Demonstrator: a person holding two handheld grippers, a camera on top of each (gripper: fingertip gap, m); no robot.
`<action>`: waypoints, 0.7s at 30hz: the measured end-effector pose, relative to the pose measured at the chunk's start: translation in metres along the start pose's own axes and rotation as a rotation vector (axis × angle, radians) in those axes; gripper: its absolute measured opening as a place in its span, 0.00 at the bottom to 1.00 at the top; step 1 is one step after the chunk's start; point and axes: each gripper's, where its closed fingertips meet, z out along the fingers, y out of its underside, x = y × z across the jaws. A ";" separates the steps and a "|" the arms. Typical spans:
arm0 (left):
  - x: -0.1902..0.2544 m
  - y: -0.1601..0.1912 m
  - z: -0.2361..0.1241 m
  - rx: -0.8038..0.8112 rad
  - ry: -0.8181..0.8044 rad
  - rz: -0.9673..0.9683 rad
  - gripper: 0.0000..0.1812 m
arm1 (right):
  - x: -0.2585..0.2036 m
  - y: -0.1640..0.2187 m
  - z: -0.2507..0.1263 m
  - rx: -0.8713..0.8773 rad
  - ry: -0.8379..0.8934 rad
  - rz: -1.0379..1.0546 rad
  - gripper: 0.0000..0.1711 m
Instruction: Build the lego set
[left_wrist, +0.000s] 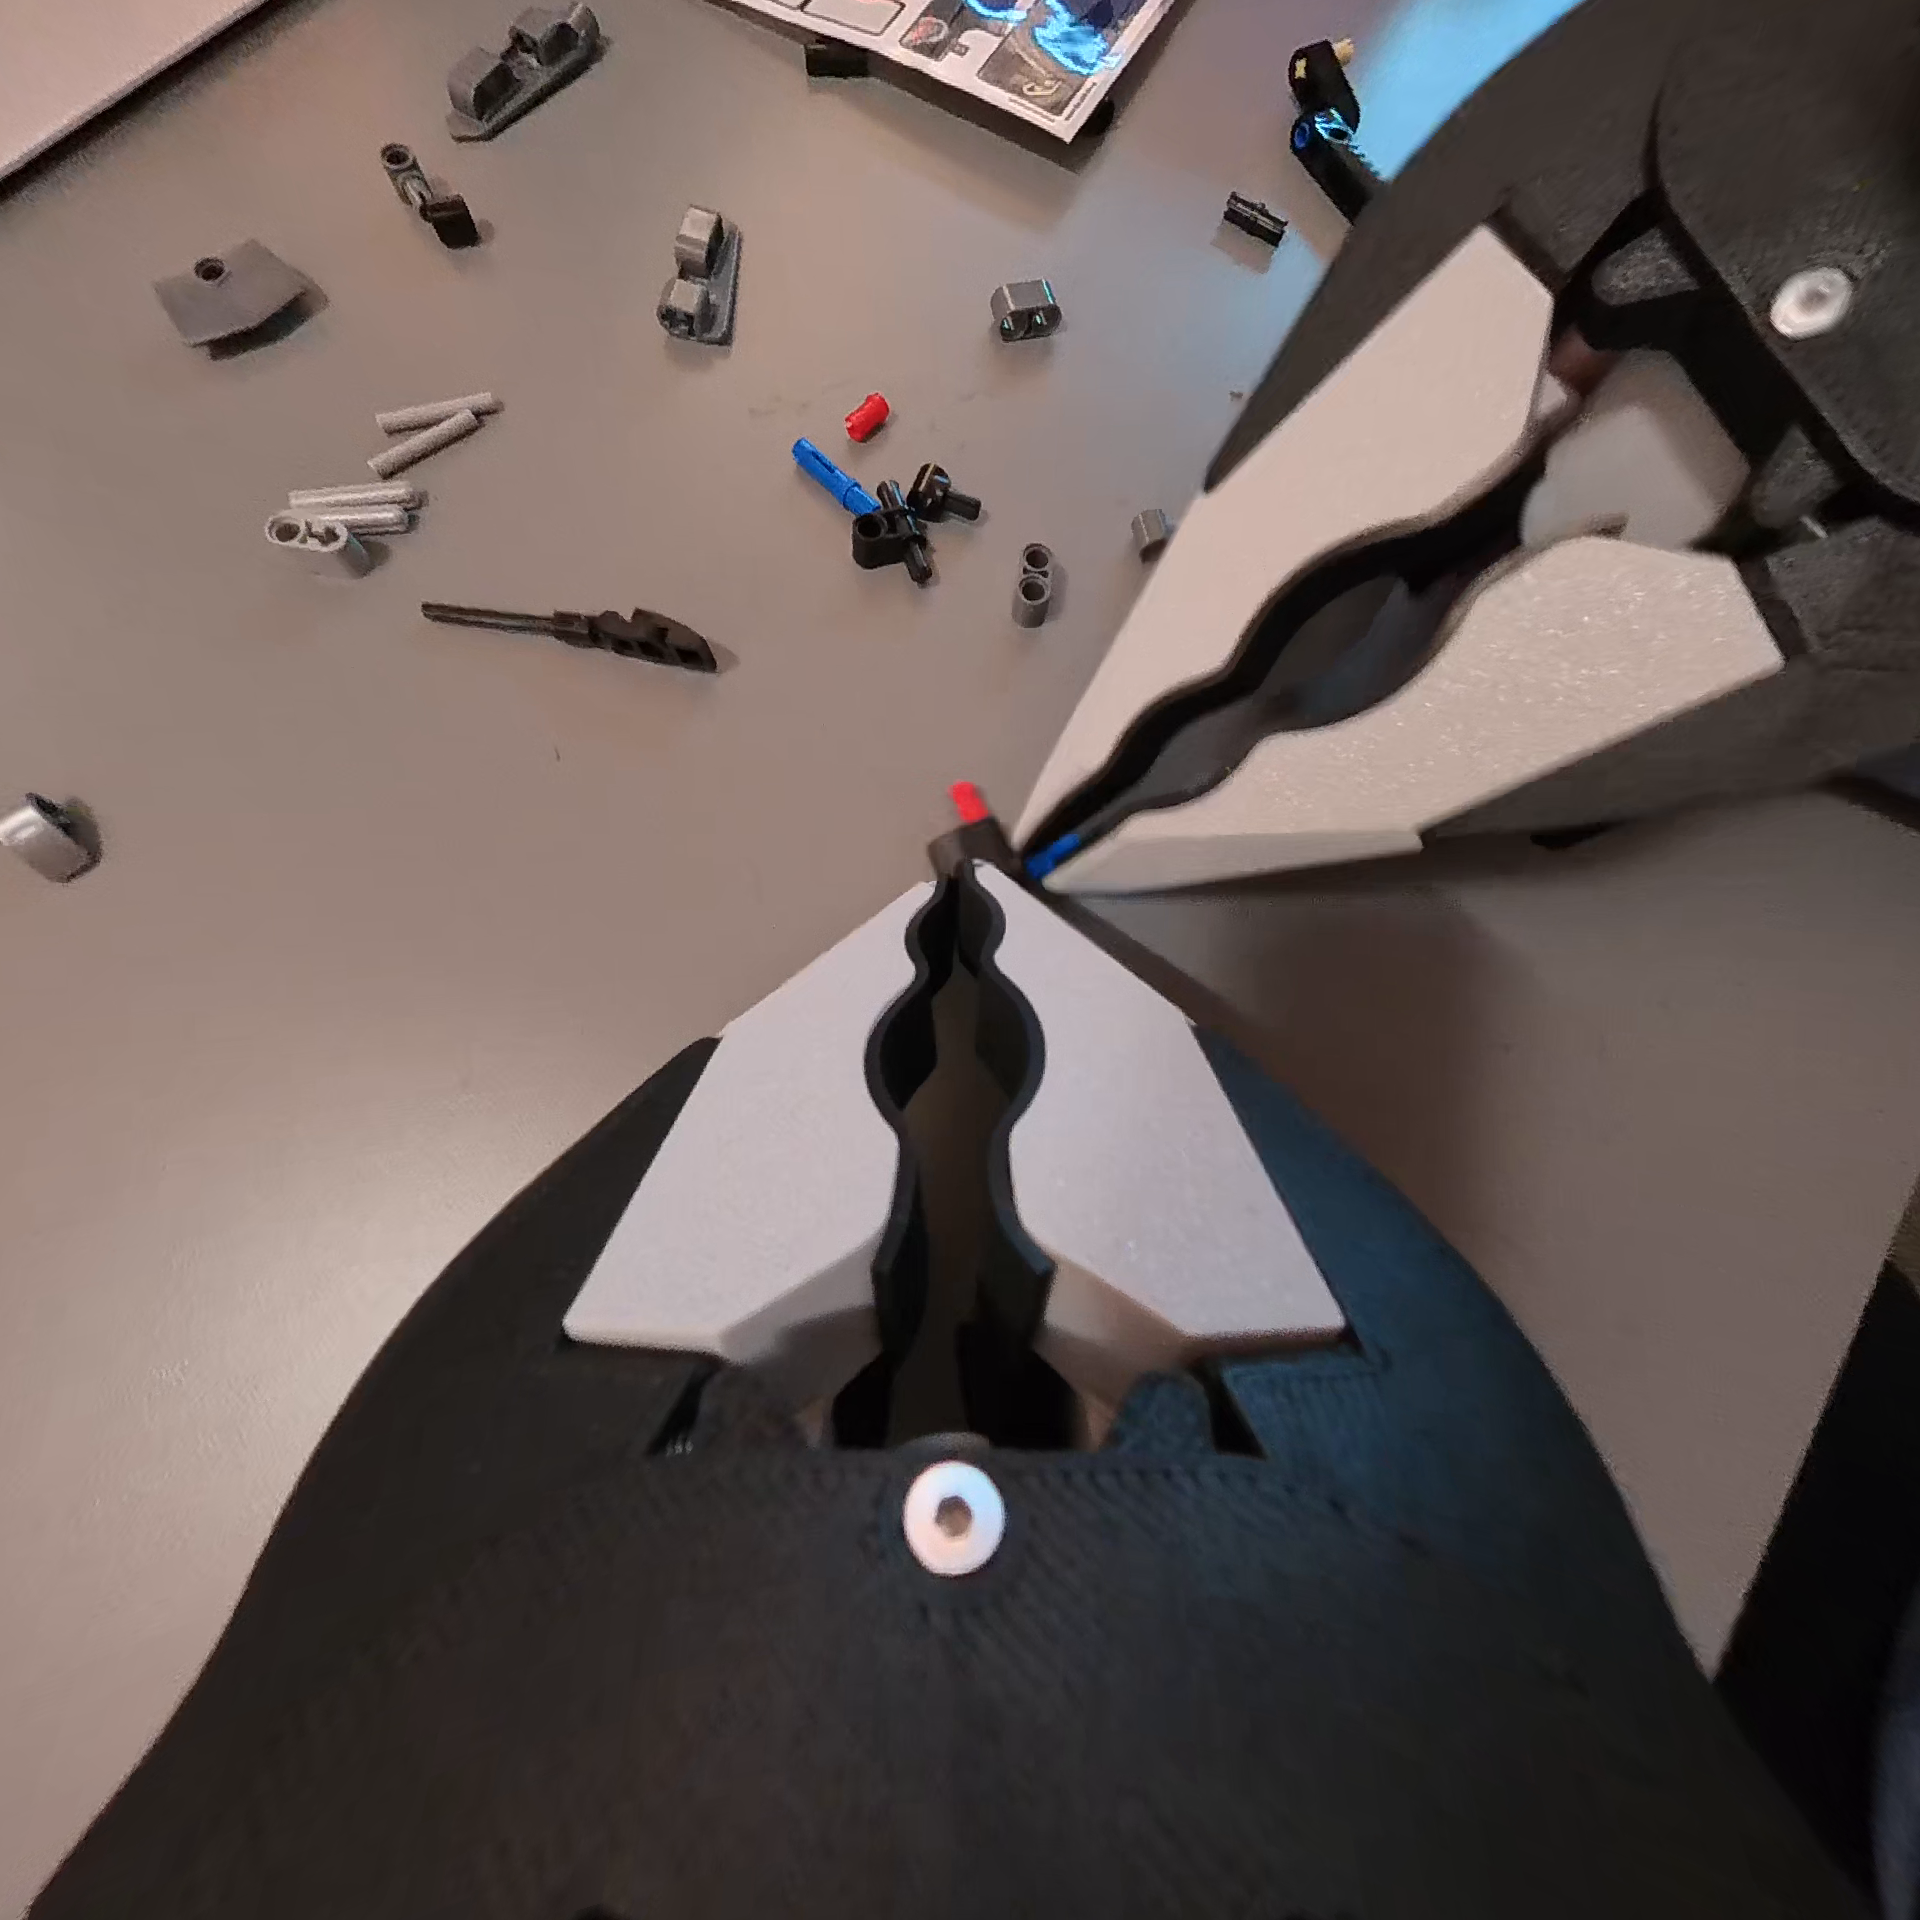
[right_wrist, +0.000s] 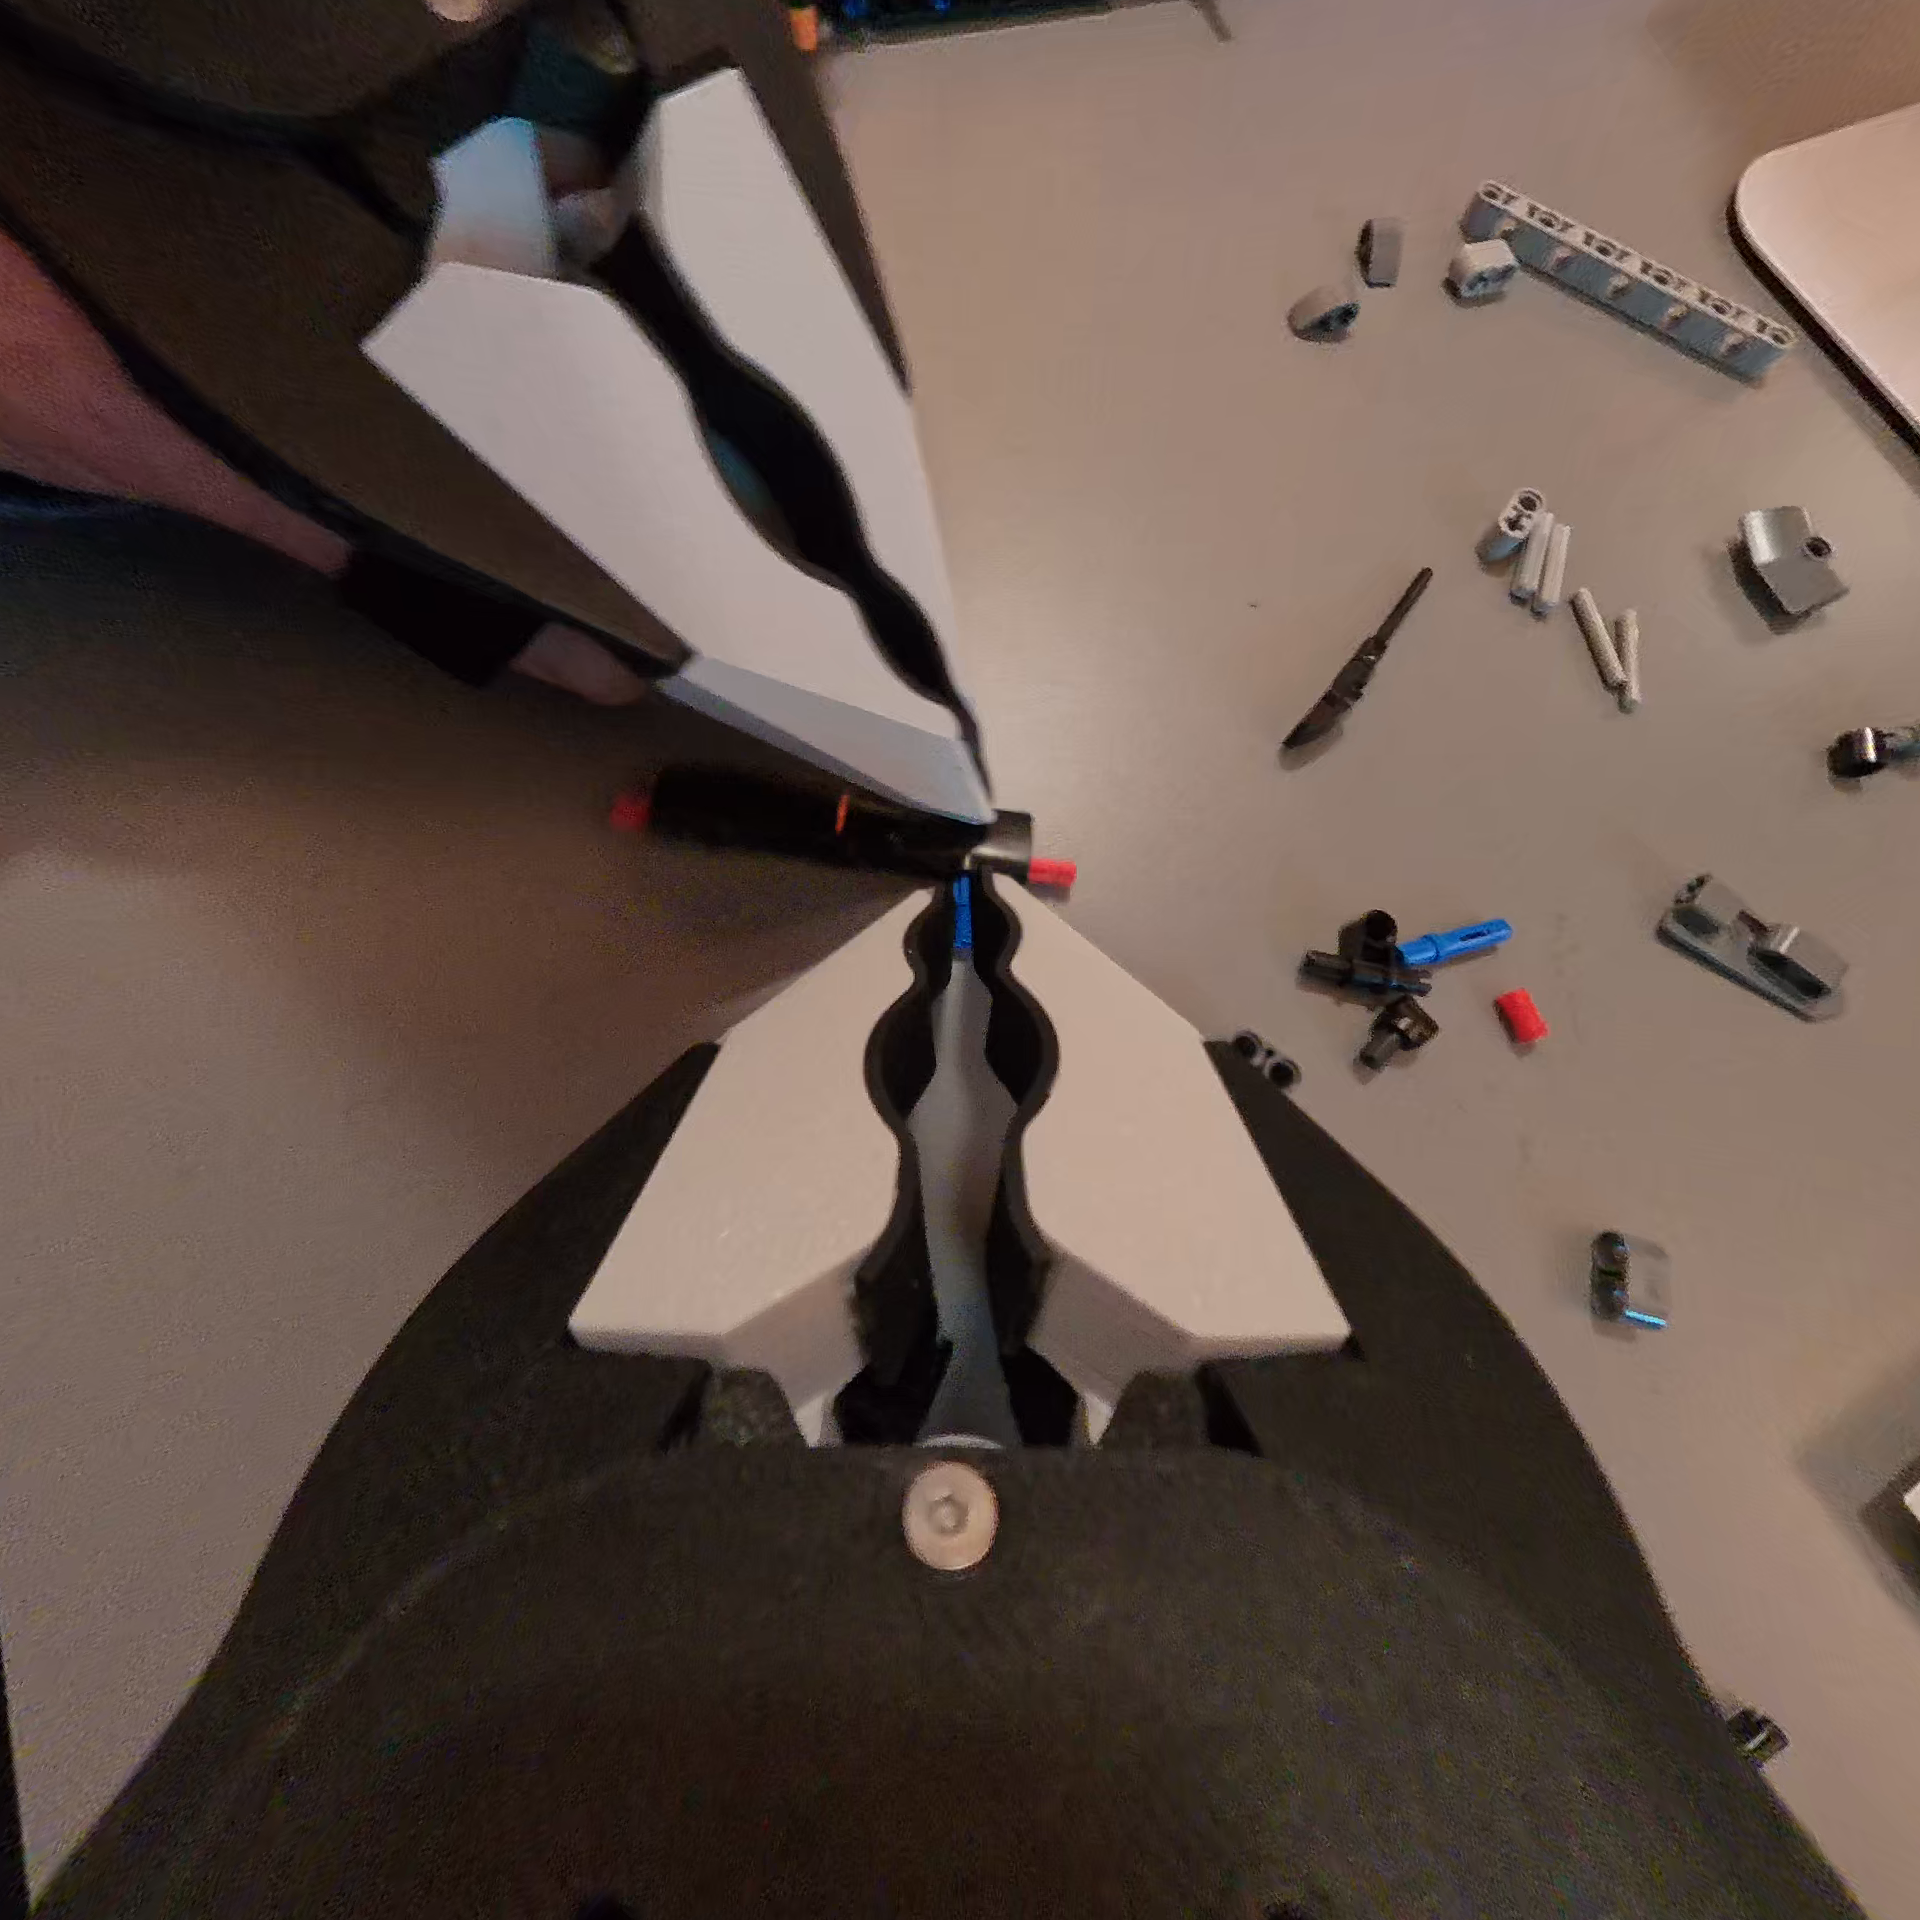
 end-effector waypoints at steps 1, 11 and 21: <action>-0.001 -0.002 0.002 0.002 -0.007 0.004 0.00 | -0.006 -0.002 0.002 0.004 -0.021 -0.016 0.01; 0.005 -0.011 0.002 0.053 0.070 -0.057 0.00 | -0.014 -0.006 0.006 0.007 -0.017 -0.029 0.00; -0.009 -0.003 -0.019 0.108 0.059 -0.126 0.00 | -0.016 -0.004 -0.009 0.057 -0.034 0.010 0.05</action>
